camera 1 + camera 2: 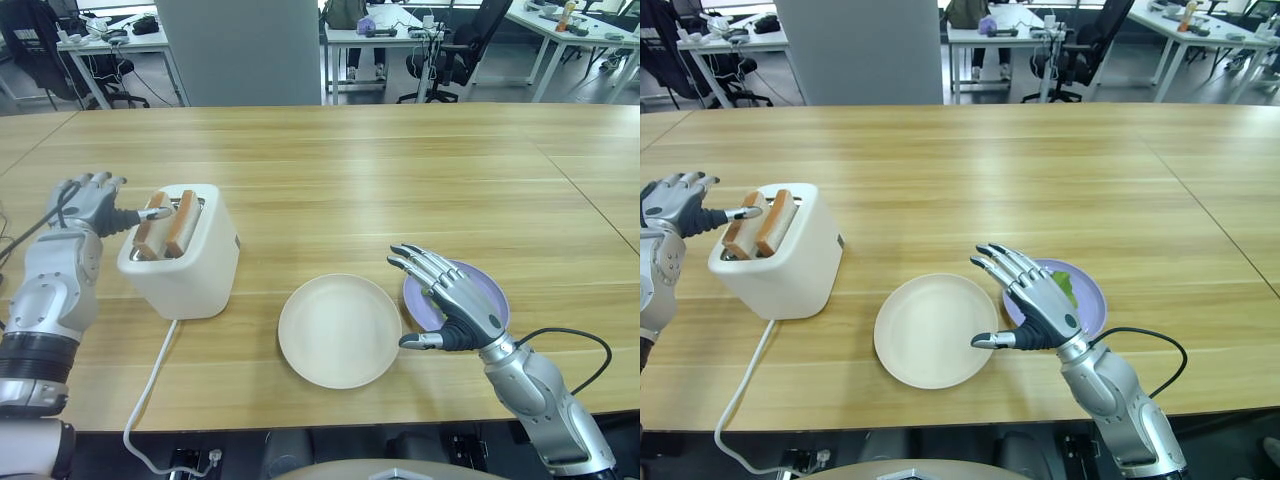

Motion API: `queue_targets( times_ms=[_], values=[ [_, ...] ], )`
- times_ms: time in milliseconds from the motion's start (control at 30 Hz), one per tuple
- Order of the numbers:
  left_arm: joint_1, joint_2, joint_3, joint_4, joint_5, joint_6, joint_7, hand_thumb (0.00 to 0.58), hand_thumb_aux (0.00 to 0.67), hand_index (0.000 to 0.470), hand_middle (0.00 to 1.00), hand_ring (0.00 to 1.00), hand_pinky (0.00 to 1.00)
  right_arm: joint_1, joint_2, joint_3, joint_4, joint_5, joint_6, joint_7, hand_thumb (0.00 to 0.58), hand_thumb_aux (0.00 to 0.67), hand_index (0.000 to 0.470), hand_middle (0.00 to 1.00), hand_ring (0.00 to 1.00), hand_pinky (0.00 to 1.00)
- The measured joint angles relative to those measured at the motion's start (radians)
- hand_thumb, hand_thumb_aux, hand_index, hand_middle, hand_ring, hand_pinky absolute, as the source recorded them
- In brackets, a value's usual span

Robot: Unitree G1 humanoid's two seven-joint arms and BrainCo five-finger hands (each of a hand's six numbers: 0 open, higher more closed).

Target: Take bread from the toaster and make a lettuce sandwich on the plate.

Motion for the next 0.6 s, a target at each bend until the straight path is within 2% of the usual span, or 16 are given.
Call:
queue_targets(
  times_ms=[233,267,300,333,433,467,533,600],
  values=[
    [-0.022,0.018,-0.035,0.047,0.019,0.000,-0.006,0.000,0.000,0.000,0.00,0.00,0.00,0.000,0.000,0.001,0.000,-0.005,0.000,0.005,0.000,0.000,0.000,0.00,0.00,0.00],
    [-0.024,0.018,-0.039,0.047,0.019,0.000,-0.007,0.031,0.018,0.013,0.00,0.00,0.00,0.000,0.000,0.001,0.000,-0.005,0.000,0.006,0.000,0.000,0.000,0.00,0.00,0.00],
    [-0.025,0.018,-0.042,0.047,0.020,0.000,-0.008,0.271,0.181,0.124,0.00,0.00,0.00,0.000,-0.001,0.001,0.000,-0.005,0.000,0.007,0.000,0.000,0.000,0.00,0.00,0.00],
    [-0.025,0.017,-0.043,0.046,0.019,-0.001,-0.011,0.413,0.310,0.213,0.00,0.00,0.00,0.000,-0.001,0.001,0.000,-0.005,0.000,0.008,0.000,0.000,0.000,0.00,0.00,0.00],
    [-0.025,0.001,-0.040,0.011,-0.006,-0.014,-0.030,0.509,0.436,0.299,0.00,0.00,0.00,0.000,-0.006,0.001,0.000,-0.010,0.004,0.009,0.000,0.000,0.000,0.00,0.00,0.00],
    [-0.025,-0.012,-0.039,-0.004,-0.022,-0.019,-0.038,0.509,0.436,0.299,0.00,0.00,0.00,0.000,-0.009,0.001,0.000,-0.016,0.008,0.009,0.000,0.000,0.000,0.00,0.00,0.00],
    [-0.012,-0.057,-0.024,-0.034,-0.069,-0.024,-0.048,0.566,0.565,0.388,0.00,0.00,0.00,-0.001,-0.010,-0.003,0.002,-0.033,0.031,0.009,0.000,0.000,0.000,0.00,0.00,0.00],
    [-0.005,-0.080,0.004,-0.049,-0.122,-0.028,-0.057,0.580,0.670,0.460,0.00,0.00,0.00,-0.004,-0.018,-0.014,0.010,-0.049,0.059,0.010,0.000,0.000,0.000,0.00,0.00,0.00]
  ],
)
